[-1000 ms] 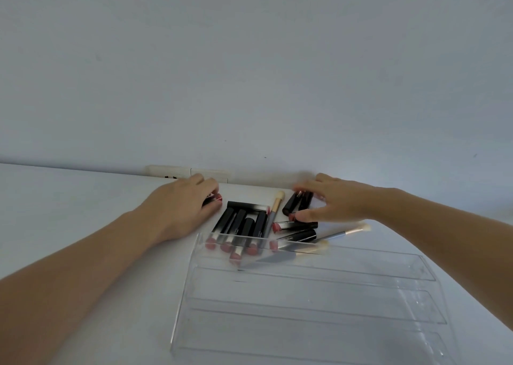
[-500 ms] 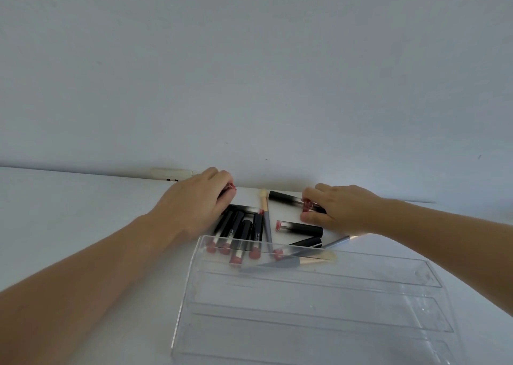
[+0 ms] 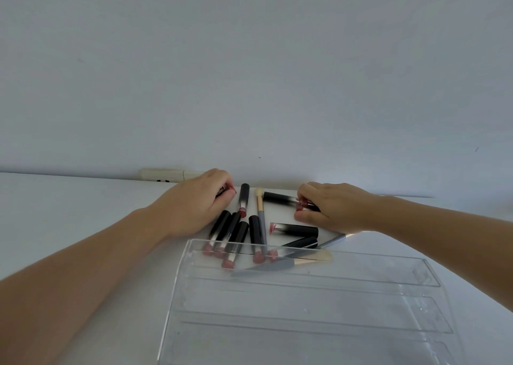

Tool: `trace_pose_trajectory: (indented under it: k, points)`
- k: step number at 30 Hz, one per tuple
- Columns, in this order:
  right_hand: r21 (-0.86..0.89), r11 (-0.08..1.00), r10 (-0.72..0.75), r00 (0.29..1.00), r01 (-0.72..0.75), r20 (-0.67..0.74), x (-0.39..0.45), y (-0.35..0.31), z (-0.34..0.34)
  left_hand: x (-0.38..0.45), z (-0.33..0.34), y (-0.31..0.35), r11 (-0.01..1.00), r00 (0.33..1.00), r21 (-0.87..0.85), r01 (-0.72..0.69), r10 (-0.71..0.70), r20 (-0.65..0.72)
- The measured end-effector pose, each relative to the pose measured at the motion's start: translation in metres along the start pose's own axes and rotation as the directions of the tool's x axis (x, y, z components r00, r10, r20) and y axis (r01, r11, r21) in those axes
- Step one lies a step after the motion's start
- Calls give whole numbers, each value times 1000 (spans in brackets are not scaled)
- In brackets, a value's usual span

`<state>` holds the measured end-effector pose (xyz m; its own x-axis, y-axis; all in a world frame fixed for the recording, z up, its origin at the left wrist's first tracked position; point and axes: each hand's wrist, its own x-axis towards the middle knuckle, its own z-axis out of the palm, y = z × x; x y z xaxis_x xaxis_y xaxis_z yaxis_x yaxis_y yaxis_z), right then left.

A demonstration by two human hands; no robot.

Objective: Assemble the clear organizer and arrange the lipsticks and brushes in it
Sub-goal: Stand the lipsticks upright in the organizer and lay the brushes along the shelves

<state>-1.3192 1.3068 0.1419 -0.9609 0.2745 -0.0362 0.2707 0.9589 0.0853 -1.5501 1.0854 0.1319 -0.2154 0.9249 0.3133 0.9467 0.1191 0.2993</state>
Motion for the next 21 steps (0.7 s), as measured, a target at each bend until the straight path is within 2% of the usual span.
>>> trace_pose_trajectory:
  k: [6,11,13,21]
  points:
    - [16,1000,8,1000,-8,-1,0,1,3,0,-3,19,999,1000,35,-11,11,5]
    - [22,1000,6,1000,-6,-12,-2,0,4,-3,-4,23,994,986,108,4,-22,167]
    - [28,1000,6,1000,-6,-14,-2,0,3,-2,-1,22,987,980,156,33,-63,191]
    - [45,999,0,1000,1,-18,-2,0,2,-3,3,13,952,977,295,81,-134,164]
